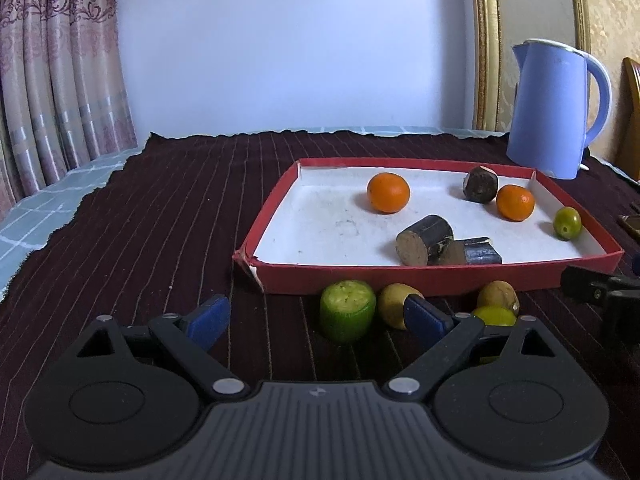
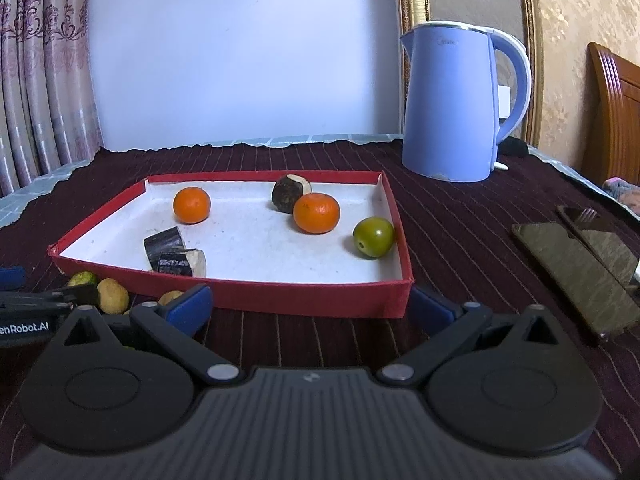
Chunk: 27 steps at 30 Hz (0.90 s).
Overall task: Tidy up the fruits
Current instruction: 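Move both grippers back toward the loose fruits in front of the tray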
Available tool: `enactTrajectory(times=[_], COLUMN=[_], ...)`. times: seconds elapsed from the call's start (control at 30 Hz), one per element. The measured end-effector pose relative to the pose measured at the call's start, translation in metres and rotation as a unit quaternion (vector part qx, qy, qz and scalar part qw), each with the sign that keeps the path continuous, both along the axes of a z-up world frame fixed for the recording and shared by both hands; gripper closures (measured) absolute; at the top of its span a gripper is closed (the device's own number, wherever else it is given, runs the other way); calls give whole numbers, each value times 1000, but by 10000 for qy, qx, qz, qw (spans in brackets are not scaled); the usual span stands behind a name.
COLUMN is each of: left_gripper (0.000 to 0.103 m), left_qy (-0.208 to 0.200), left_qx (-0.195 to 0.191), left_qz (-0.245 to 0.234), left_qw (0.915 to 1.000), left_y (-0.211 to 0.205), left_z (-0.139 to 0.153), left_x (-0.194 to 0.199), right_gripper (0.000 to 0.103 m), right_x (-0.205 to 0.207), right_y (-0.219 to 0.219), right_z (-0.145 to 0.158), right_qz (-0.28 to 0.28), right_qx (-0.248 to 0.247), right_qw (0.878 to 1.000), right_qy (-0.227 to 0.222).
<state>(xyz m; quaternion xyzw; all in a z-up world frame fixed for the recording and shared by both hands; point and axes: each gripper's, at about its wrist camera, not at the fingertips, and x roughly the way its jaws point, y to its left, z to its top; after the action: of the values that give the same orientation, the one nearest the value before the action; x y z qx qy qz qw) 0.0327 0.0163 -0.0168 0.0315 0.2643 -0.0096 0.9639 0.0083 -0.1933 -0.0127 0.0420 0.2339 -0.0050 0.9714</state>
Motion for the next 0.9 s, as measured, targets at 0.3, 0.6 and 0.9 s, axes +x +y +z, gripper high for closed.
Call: enactTrajectory(times=[0.3,0.6,0.9], left_gripper=[9,9,9], left_qy=[115,437,435], left_qx=[62,-433,-497], left_qz=[97,95,-12], left_qw=[9999,9981,9978], left_y=[1,15,16], left_z=[-4,-8,-8], left_x=[0,7,6], right_gripper=[0,0,0], right_x=[-5,-3,0], right_y=[2,0,-7], right_z=[-6,-6,-8], right_qz=[-107,-87,-8], right_qx=[-70,8,276], right_qw=[9998,9998,9993], right_qy=[135,175,234])
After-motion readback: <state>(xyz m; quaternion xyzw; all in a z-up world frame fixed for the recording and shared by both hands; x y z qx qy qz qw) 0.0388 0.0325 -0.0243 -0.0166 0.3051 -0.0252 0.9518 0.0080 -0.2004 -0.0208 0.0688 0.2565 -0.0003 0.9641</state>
